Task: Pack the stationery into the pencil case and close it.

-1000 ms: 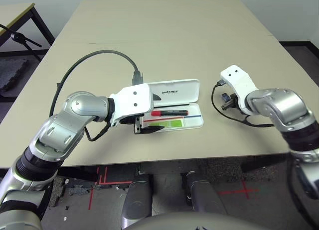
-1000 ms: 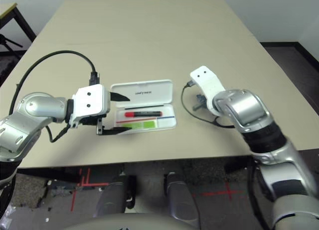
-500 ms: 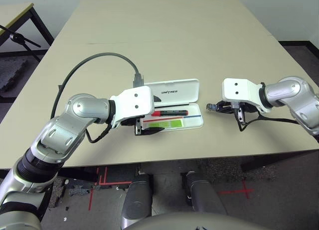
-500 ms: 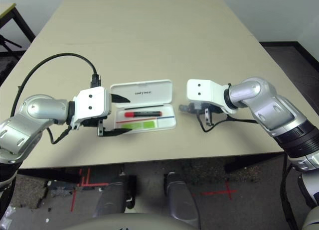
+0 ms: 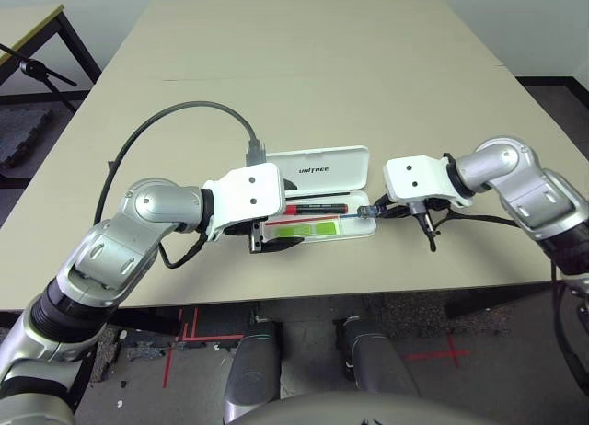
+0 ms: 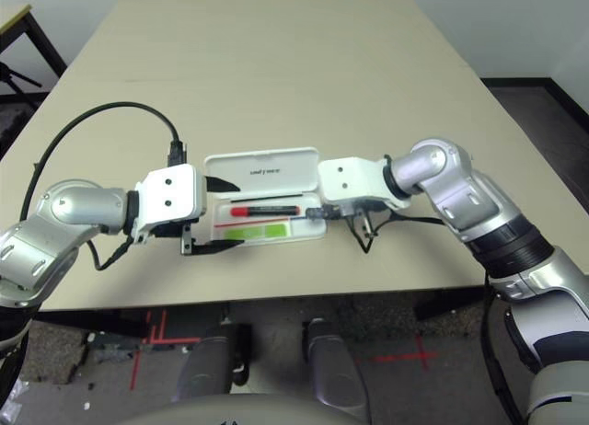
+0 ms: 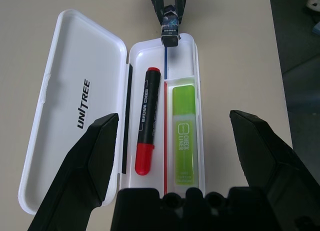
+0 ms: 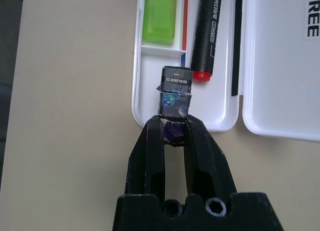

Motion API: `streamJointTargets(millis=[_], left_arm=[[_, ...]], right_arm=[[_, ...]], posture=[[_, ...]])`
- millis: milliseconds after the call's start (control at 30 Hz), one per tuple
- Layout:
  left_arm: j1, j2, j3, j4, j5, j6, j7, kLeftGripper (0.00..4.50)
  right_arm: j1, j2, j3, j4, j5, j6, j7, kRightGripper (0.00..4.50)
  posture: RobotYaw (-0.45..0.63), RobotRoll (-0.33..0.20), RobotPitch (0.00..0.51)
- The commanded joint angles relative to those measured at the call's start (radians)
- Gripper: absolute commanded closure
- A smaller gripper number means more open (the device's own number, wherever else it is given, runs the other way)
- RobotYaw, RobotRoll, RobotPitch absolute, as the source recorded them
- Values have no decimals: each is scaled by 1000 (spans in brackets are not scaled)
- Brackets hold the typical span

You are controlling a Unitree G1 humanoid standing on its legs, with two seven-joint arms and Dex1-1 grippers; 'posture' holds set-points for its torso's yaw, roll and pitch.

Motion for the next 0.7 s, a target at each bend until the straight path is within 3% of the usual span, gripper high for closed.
streamJointTargets(millis=[33, 467, 500, 700], left_arm=[[5, 4, -12, -6, 10, 8, 6, 0], [9, 5, -8, -17, 11, 19, 14, 0], [8, 5, -8, -16, 12, 19, 15, 0], [7, 9, -8, -11, 12, 17, 16, 0]], right_arm=[[-10, 25, 26, 3, -37, 11, 11, 4228], [-18, 93, 21, 24, -84, -37, 6, 4228], [-21, 96, 18, 28, -84, -41, 4, 3506], [-33, 92, -25, 40, -46, -63, 15, 1340]], posture=[[113, 0, 125], [124, 0, 124], [126, 0, 123], [123, 0, 122]])
